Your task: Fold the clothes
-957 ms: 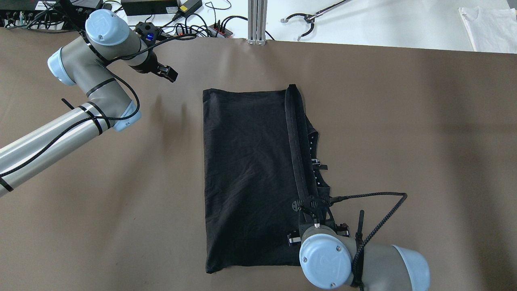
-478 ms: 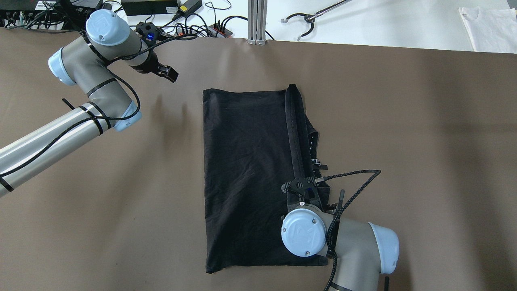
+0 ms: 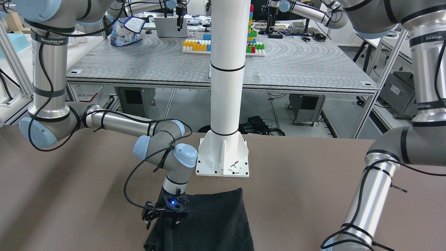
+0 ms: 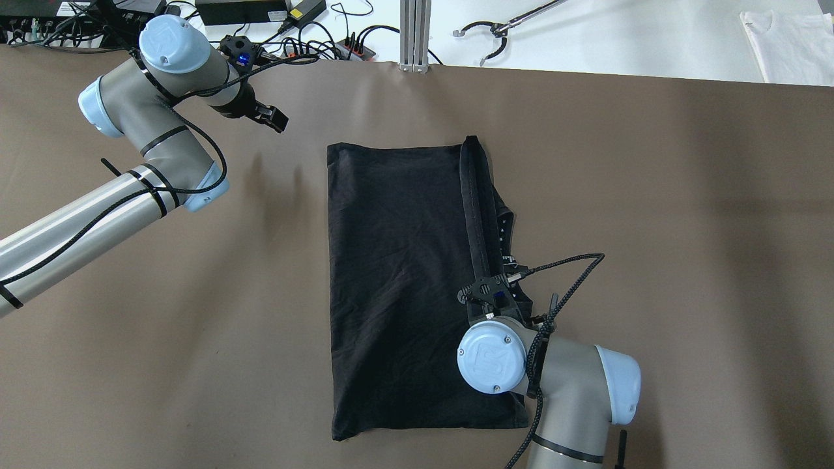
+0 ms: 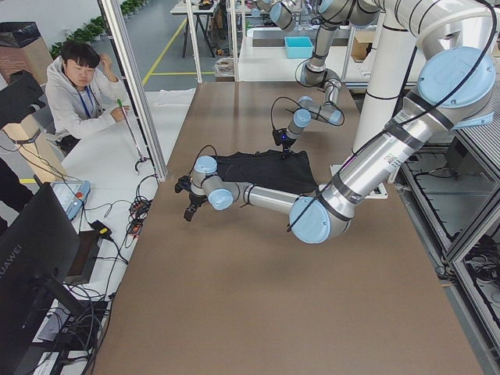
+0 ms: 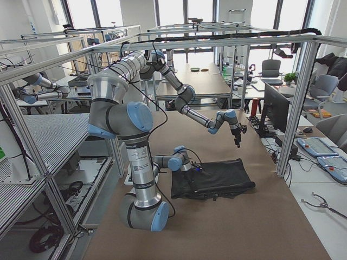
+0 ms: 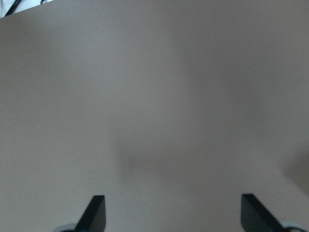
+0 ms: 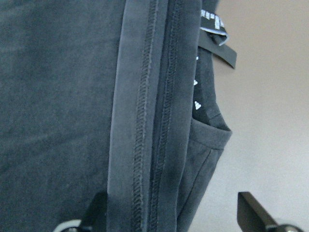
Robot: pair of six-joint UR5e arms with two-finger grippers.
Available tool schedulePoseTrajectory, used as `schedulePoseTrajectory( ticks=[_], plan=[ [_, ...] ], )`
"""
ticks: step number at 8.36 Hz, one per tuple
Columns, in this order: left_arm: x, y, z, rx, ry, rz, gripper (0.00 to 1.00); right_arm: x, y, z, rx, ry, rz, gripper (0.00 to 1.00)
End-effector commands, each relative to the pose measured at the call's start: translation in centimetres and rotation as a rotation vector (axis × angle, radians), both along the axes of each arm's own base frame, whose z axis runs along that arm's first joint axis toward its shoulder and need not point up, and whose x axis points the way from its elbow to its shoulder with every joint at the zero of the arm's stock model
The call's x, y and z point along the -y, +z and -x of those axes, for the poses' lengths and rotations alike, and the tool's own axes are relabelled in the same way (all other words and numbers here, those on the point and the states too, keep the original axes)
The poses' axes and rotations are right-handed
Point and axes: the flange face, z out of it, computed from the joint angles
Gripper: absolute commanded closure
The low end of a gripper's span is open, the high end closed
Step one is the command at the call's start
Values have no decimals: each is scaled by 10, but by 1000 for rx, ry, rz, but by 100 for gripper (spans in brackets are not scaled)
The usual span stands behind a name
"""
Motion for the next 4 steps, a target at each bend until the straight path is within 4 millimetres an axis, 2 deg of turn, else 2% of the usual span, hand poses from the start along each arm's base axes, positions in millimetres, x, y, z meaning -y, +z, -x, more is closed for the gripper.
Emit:
schedulePoseTrajectory(
  ticks=[1, 2, 4],
  plan=[
    [0, 1, -1, 1, 1, 2, 0, 38, 2, -27, -24, -15, -14, 6],
    [-1, 1, -2, 1, 3, 2, 0, 48, 11, -39, -31, -28, 2, 6],
    [-1, 1, -2, 1, 3, 2, 0, 40, 64, -56, -29, -51, -12, 6]
  ],
)
